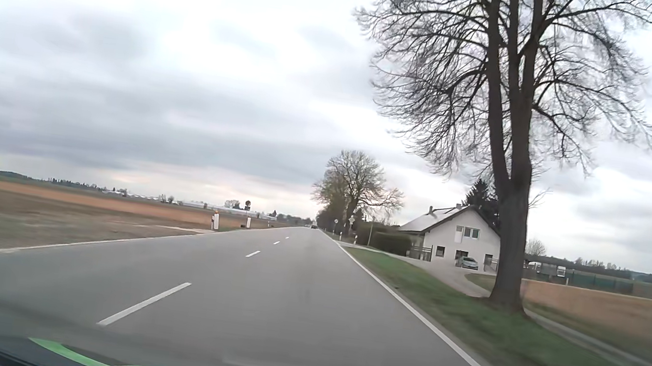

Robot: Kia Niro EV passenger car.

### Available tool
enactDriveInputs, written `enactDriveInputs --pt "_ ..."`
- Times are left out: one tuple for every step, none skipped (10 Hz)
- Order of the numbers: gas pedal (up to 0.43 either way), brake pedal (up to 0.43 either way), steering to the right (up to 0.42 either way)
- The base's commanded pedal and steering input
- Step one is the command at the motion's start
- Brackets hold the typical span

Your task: Follow the waypoints while adhering to traffic rules and regulations

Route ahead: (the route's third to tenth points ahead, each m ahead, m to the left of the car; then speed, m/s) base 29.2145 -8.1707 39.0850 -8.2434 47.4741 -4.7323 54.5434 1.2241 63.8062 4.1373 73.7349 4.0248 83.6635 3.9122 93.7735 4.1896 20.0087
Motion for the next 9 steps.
enactDriveInputs --pt "0.220 0.000 0.003" --pt "0.220 0.000 0.003" --pt "0.220 0.000 0.003" --pt "0.220 0.000 0.003" --pt "0.220 0.000 0.003" --pt "0.220 0.000 0.003" --pt "0.220 0.000 0.003" --pt "0.220 0.000 0.003" --pt "0.220 0.000 0.003"
